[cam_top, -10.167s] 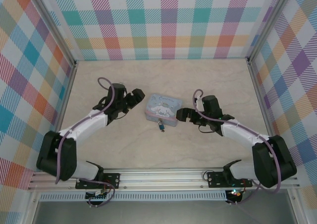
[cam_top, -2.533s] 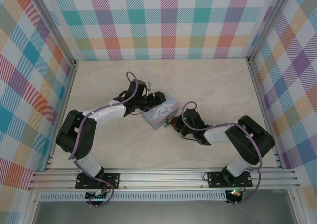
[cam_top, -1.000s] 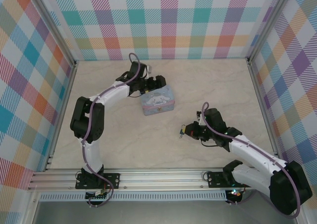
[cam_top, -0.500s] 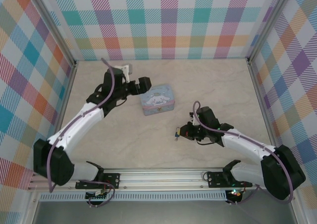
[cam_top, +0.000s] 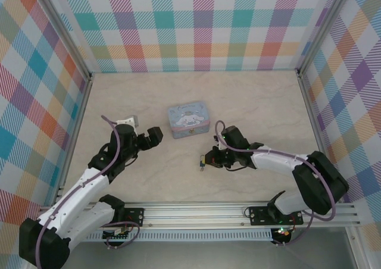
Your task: Unlock a padlock with a key
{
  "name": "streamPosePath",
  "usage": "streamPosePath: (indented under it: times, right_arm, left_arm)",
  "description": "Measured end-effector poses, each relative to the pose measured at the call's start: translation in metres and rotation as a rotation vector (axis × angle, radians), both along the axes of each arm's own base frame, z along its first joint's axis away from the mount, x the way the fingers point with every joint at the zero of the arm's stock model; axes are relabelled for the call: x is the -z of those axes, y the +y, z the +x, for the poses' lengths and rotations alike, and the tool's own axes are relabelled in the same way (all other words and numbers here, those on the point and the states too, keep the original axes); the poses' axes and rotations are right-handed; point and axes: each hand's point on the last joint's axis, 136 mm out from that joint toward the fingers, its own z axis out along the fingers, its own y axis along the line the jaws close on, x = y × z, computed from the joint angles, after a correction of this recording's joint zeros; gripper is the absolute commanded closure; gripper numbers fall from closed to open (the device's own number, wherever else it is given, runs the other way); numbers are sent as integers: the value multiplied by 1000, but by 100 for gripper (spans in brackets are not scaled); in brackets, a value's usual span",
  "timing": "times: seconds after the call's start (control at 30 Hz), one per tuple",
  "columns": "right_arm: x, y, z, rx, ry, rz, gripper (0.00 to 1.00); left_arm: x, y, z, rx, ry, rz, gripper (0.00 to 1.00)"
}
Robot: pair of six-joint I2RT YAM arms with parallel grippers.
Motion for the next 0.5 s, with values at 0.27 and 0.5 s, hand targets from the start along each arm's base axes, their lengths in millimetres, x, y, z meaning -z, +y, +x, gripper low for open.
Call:
streamPosePath:
  times: [0.27, 0.5]
  right_arm:
    - [17, 16, -2, -39, 54, -9, 94]
    - [31, 18, -5, -44, 94, -25, 93]
  left_arm:
    - [3, 5, 0, -32, 8, -2, 0]
    - [11, 4, 1, -38, 36, 0, 0]
